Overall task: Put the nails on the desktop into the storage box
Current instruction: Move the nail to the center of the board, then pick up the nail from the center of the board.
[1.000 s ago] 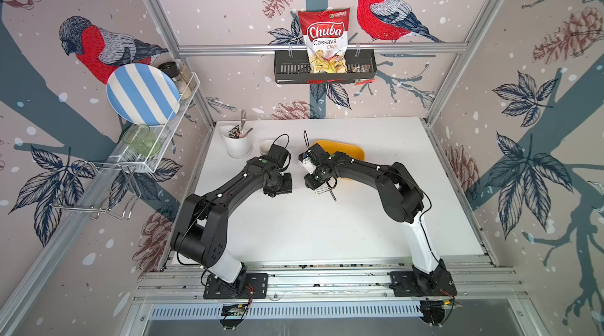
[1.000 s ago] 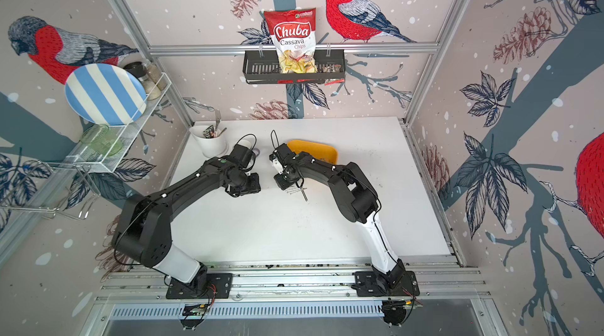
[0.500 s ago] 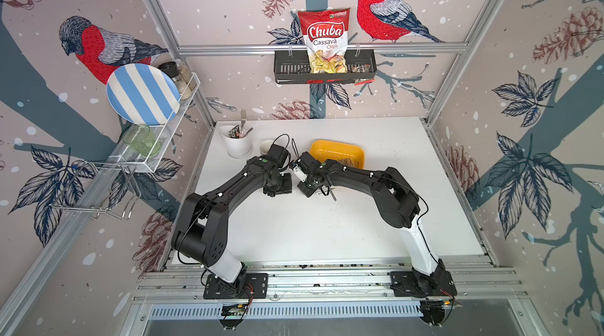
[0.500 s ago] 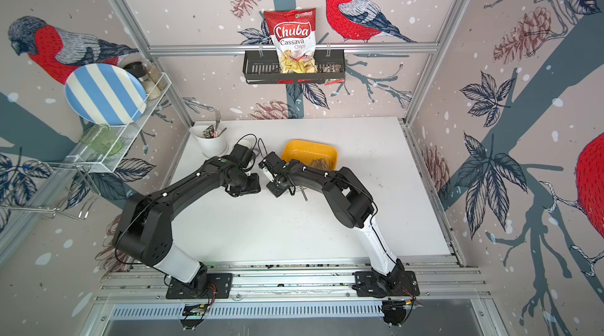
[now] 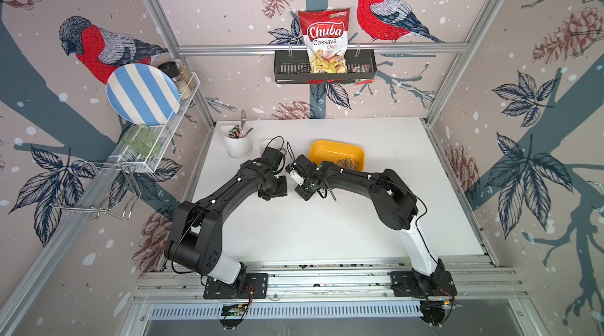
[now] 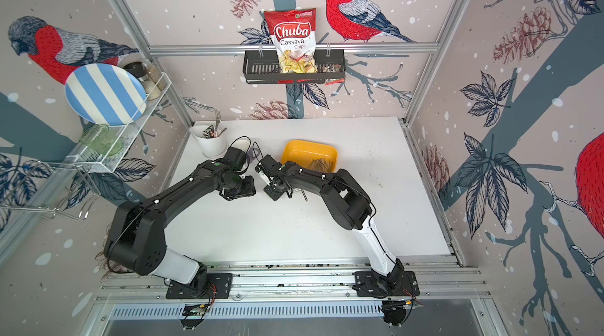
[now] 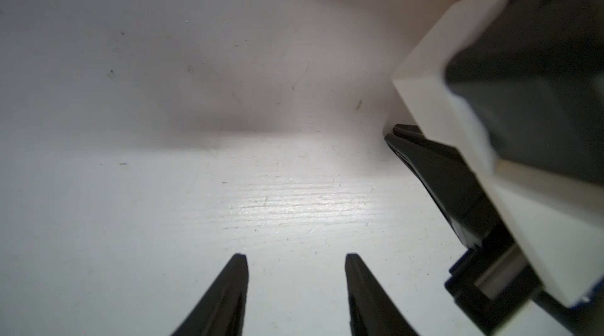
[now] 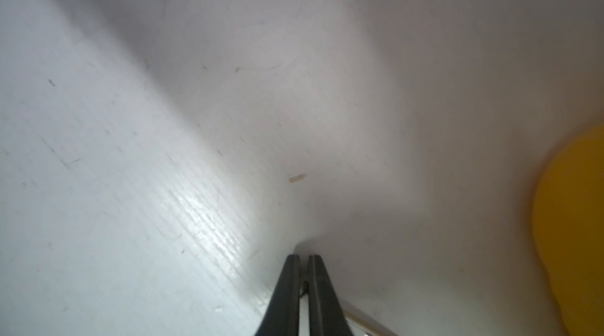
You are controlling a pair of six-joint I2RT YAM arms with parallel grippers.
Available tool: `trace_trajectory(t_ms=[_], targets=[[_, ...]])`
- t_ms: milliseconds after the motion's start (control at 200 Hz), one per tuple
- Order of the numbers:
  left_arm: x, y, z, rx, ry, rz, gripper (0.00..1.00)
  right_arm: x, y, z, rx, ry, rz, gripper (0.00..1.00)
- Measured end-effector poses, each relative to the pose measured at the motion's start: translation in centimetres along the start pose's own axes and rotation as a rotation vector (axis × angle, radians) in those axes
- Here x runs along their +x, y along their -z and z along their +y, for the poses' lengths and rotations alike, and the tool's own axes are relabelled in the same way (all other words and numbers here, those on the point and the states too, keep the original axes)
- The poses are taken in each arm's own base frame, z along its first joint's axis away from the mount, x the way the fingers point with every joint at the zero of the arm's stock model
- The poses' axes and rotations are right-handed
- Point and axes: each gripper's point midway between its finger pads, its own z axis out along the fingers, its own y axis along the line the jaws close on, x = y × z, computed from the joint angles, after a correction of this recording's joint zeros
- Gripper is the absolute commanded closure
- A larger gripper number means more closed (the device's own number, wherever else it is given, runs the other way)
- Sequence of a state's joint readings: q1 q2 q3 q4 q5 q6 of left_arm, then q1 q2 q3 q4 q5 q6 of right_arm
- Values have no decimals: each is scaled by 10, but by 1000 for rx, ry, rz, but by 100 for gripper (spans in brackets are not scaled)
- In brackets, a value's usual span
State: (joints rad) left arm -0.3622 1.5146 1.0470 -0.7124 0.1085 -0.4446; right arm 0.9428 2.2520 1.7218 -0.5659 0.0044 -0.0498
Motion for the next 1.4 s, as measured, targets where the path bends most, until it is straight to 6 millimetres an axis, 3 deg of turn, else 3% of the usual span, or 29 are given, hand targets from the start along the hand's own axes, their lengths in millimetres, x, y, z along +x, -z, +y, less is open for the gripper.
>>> trace_trajectory(t_ms=[355,555,715,835,960,1141,1396], targets=[[5,2,5,-4,6,-3,48,0,6,1,-56,-46,29,75],[9,1,6,-6,9,3,48,-6,40,-20,-93,-155,-30,64],[6,-2,3,5,-15,3,50,-7,70,-37,-141,-270,-89,63],[-3,-4,-11,23,-93,-5,51,-2,99,-69,-130,-388,-143,62],[-12,-13,-40,41,-224,-1,55,0,131,-94,-109,-474,-213,61],[-24,-38,-73,29,-385,20,58,5,164,-111,-91,-537,-289,59],[-41,-60,-88,14,-497,36,58,17,189,-127,-65,-587,-342,57]])
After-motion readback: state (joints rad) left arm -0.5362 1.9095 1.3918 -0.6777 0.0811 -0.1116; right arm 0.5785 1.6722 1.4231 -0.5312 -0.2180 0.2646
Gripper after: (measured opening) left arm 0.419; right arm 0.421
